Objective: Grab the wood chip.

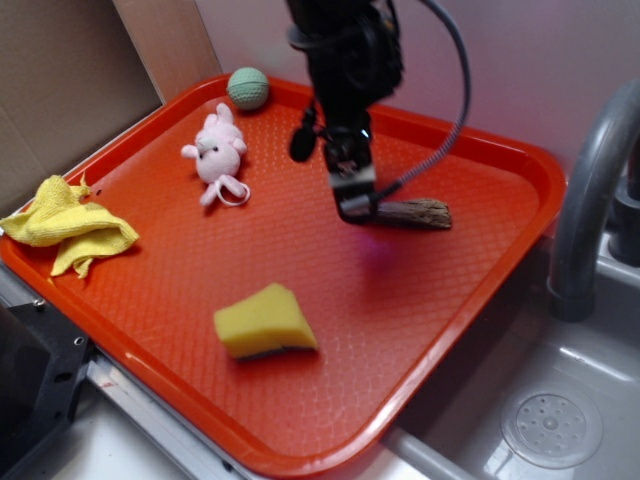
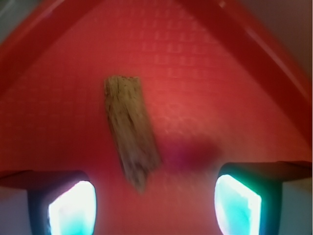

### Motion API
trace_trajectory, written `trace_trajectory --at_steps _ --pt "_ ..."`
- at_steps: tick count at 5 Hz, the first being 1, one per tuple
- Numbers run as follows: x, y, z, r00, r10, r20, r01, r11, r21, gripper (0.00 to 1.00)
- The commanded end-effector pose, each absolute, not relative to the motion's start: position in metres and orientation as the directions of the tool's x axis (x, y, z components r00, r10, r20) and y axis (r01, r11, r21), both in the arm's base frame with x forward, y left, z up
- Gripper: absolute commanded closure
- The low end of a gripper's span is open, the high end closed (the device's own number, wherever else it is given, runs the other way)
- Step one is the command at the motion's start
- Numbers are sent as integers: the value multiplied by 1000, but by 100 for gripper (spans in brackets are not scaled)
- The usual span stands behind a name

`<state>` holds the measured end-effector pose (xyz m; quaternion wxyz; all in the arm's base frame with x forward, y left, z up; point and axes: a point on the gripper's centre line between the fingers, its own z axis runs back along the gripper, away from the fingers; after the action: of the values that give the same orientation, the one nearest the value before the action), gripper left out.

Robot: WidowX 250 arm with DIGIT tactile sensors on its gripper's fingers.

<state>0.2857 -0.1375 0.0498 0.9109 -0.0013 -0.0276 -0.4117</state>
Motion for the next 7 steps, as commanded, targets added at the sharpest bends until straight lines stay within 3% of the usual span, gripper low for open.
trace_trajectory --at_steps 1,2,3,5,6,7 --pt "295 -171 32 599 -798 66 788 602 128 0" --pt "296 -172 27 607 -794 30 779 603 171 90" --pt "297 -163 30 618 -783 65 773 621 129 100" --pt "295 -156 37 628 -774 82 767 634 103 100" --pt "292 -145 53 671 -735 96 726 678 117 100" --pt "285 -118 98 809 -585 58 574 808 135 100"
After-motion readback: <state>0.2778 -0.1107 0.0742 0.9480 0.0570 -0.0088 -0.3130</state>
